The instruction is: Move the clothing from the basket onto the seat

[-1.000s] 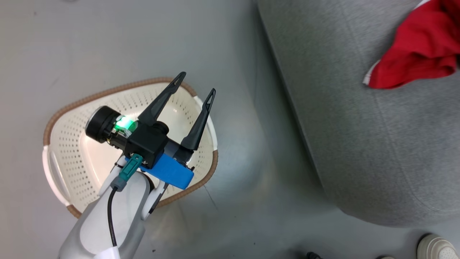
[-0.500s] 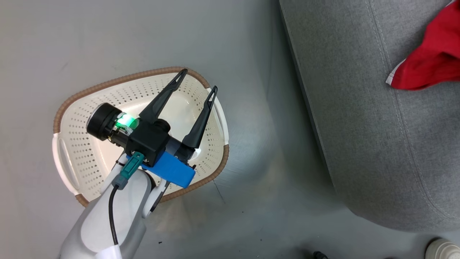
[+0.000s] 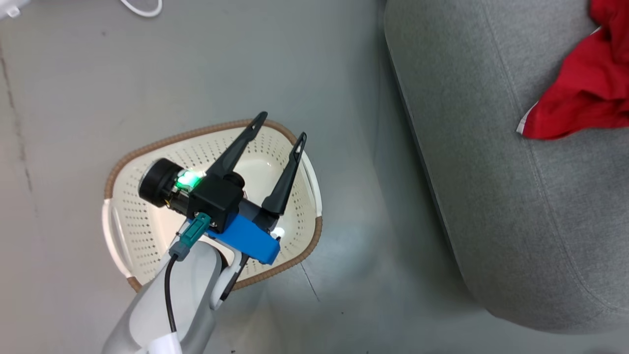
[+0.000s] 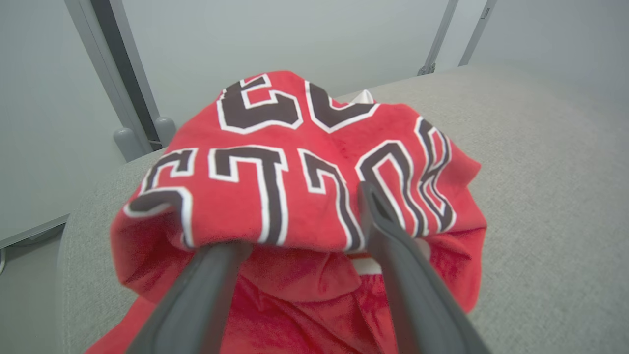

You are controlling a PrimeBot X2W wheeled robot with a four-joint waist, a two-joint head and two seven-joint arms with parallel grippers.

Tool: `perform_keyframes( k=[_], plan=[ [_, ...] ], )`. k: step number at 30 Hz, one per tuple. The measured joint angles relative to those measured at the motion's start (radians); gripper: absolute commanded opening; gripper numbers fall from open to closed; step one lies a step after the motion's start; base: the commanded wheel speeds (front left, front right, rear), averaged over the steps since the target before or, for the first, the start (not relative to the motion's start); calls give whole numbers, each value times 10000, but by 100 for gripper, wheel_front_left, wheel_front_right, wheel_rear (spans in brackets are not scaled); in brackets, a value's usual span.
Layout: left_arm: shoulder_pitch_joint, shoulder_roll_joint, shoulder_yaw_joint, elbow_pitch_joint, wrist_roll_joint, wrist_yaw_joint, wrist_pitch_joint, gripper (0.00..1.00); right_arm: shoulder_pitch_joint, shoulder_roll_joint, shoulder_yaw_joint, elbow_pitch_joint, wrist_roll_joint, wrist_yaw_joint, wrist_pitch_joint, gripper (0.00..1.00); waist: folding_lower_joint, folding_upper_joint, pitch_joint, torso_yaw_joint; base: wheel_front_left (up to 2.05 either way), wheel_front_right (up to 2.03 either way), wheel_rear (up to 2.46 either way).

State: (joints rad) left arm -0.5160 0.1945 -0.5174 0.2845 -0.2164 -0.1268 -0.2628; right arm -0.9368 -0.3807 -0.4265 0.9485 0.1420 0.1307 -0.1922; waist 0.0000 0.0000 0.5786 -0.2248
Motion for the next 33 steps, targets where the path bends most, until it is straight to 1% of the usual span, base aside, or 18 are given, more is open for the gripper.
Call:
perform_keyframes(
  k=[5, 9, 15, 22, 27, 33],
  plan=[
    [424, -318, 192, 288, -284, -2, 0, 100, 672, -201, 721, -79, 217, 0, -157, 100, 0, 0, -774, 166, 0, 0, 0],
    [913, -585, 493, 431, -533, -2, 0, 100, 1288, -222, 1185, -422, 372, 0, -146, 100, -1, 0, -1542, 317, 0, 0, 0],
    [1731, -849, 980, 614, -771, -4, 0, 100, 2432, 65, 1609, -1402, 451, 0, 167, 100, -1, 0, -2795, 572, 0, 0, 0],
    [2541, -1078, 1475, 650, -915, -17, 0, 100, 4192, 548, 1745, -3350, 470, 0, 757, 100, -3, 1, -4101, 1025, 0, 0, 0],
    [3080, -1143, 1891, 591, -918, -19, 0, 100, 5689, 1110, 1697, -5279, 476, -2, 1344, 100, -3, 1, -4753, 1525, 0, 0, 0],
    [3576, -1187, 2456, 589, -813, -19, 0, 100, 7331, 1987, 1741, -7359, 311, 0, 2021, 100, -3, 1, -5294, 2102, 0, 0, 0]
  ],
)
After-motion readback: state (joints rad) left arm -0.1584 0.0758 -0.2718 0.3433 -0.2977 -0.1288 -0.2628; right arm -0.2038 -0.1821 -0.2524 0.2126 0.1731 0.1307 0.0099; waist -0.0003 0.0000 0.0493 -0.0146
